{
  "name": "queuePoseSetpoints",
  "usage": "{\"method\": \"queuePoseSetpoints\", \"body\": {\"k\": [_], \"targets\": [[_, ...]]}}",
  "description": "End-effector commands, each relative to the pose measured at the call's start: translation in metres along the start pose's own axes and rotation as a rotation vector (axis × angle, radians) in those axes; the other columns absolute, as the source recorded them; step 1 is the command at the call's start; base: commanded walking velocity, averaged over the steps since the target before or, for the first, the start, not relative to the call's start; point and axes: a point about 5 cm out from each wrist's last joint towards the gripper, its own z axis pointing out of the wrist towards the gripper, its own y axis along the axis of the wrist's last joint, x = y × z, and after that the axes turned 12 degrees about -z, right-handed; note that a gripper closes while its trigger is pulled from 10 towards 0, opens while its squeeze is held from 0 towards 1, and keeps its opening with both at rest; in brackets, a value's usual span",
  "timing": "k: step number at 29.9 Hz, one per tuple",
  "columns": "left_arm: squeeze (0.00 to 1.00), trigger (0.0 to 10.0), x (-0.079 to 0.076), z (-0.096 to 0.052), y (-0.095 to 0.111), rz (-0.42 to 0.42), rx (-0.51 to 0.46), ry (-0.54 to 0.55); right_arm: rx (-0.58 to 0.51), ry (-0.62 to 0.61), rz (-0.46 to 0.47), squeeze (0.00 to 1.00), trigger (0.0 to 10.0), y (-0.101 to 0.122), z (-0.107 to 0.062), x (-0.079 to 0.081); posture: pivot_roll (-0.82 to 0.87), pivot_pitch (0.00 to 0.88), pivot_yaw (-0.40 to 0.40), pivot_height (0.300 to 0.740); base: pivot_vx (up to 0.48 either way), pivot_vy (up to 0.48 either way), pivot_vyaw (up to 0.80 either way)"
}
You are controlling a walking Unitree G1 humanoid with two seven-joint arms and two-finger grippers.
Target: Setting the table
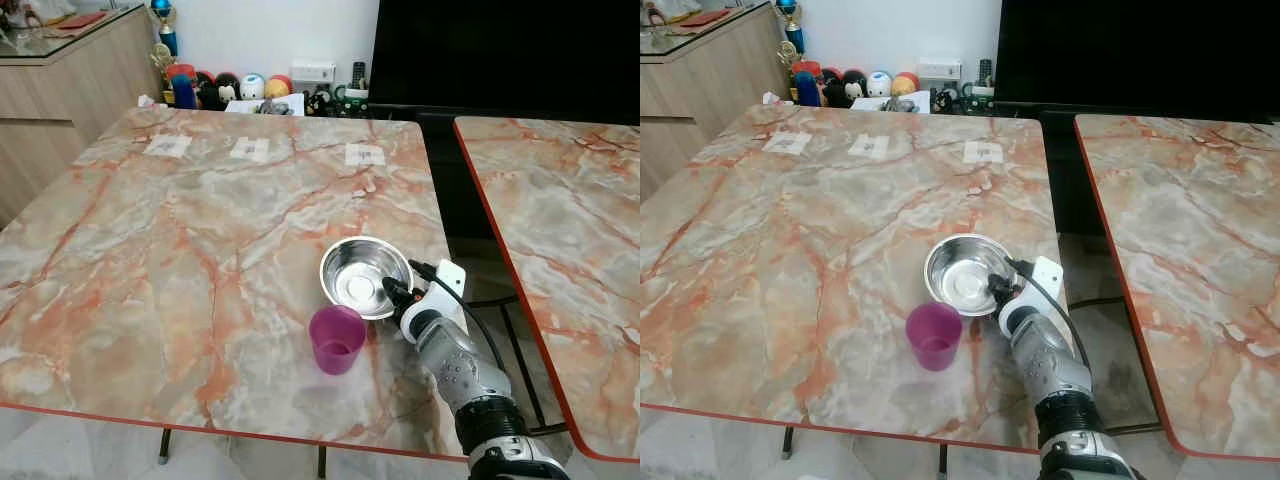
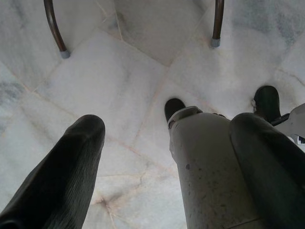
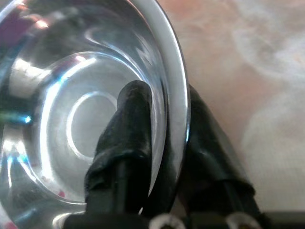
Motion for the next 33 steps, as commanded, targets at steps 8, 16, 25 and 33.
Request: {"method": "queuePoseSetpoints", "body": {"k": [8, 16, 25, 33], "targets": [[0.00, 10.0, -0.002, -0.004, -0.017, 0.016, 0.065, -0.003, -0.120, -0.078, 0.032, 0.00, 0.0, 0.014, -0.002, -0.009, 0.05, 0.100, -0.020, 0.740, 0.000, 0.000, 0.00], [0.00, 10.0, -0.002, -0.004, -0.017, 0.021, 0.063, 0.001, -0.392, -0.141, 0.131, 0.00, 0.0, 0.039, -0.017, -0.019, 0.05, 0.100, -0.025, 0.740, 0.000, 0.000, 0.00], [0.00, 10.0, -0.002, -0.004, -0.018, 0.024, 0.066, 0.001, -0.542, -0.123, 0.127, 0.00, 10.0, 0.045, -0.039, -0.020, 0.04, 0.100, -0.028, 0.740, 0.000, 0.000, 0.00], [0.00, 10.0, -0.003, -0.004, -0.018, 0.045, 0.064, -0.005, -0.597, -0.117, 0.036, 0.00, 10.0, 0.052, -0.048, -0.016, 0.04, 0.087, -0.032, 0.740, 0.000, -0.266, -0.25]]}}
